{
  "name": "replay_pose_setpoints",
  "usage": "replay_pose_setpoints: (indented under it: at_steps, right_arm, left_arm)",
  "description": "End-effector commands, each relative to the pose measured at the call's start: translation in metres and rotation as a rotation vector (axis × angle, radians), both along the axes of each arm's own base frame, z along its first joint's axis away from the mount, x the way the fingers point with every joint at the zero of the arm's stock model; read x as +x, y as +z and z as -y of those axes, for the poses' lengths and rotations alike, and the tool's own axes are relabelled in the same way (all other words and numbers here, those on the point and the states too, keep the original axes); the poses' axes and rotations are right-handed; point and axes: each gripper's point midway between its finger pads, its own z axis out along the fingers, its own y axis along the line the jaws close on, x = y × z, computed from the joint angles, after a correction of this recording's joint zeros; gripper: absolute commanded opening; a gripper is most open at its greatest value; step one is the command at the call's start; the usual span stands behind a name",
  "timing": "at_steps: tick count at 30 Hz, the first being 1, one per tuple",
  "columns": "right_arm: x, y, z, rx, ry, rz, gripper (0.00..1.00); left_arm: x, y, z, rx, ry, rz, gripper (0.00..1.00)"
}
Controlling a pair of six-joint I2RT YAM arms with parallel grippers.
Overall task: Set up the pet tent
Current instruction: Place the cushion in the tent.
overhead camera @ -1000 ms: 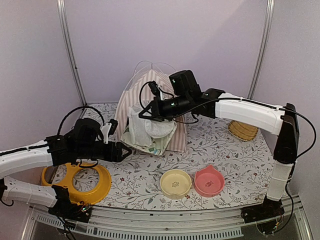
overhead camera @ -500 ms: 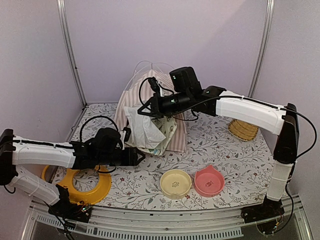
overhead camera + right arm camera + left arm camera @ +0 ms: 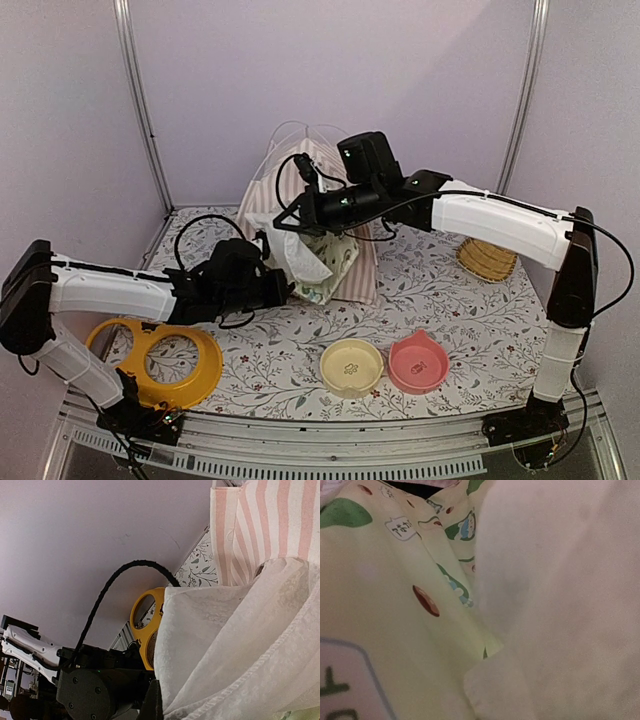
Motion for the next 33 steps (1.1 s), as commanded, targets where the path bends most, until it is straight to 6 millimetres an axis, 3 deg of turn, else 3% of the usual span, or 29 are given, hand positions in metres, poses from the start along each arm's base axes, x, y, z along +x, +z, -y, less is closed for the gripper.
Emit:
replay_pose_setpoints:
  at_steps: [1,6,12,18,20,23,26,30,33]
  right_arm:
    - [-0.008,-0.001,-0.006,-0.014,0.023,0.012,0.0]
    - [-0.018,-0.007,-0.009,-0.026,0.046,0.003,0.0]
    - [-0.032,-0.012,-0.012,-0.04,0.074,-0.008,0.0]
    - [-0.031,-0.02,0.0,-0.084,0.037,-0.003,0.0]
    - [-0.031,-0.023,0.003,-0.1,0.033,0.003,0.0]
    - [-0.036,-0.021,0.004,-0.098,0.05,0.0,0.0]
    - [-0.043,-0.019,0.001,-0.125,0.066,0.015,0.0]
    - [-0.037,-0.028,0.008,-0.204,0.025,0.064,0.0]
    - [-0.017,-0.044,0.024,-0.339,-0.065,0.131,0.13]
  left_arm:
    - [0.03,0.034,-0.013,-0.011,0.137,0.122,0.0]
    - [0.054,0.057,-0.024,0.007,0.237,0.224,0.0]
    - [0.072,0.062,-0.038,0.065,0.355,0.267,0.0]
    - [0.066,0.071,-0.075,0.054,0.428,0.27,0.0]
    - [0.073,0.074,-0.095,0.034,0.439,0.26,0.0]
    - [0.088,0.075,-0.105,0.0,0.389,0.233,0.0]
    - [0.094,0.081,-0.098,-0.006,0.337,0.234,0.0]
    - [0.089,0.078,-0.084,-0.071,0.281,0.186,0.0]
    - [0.08,0.075,-0.081,-0.133,0.262,0.153,0.0]
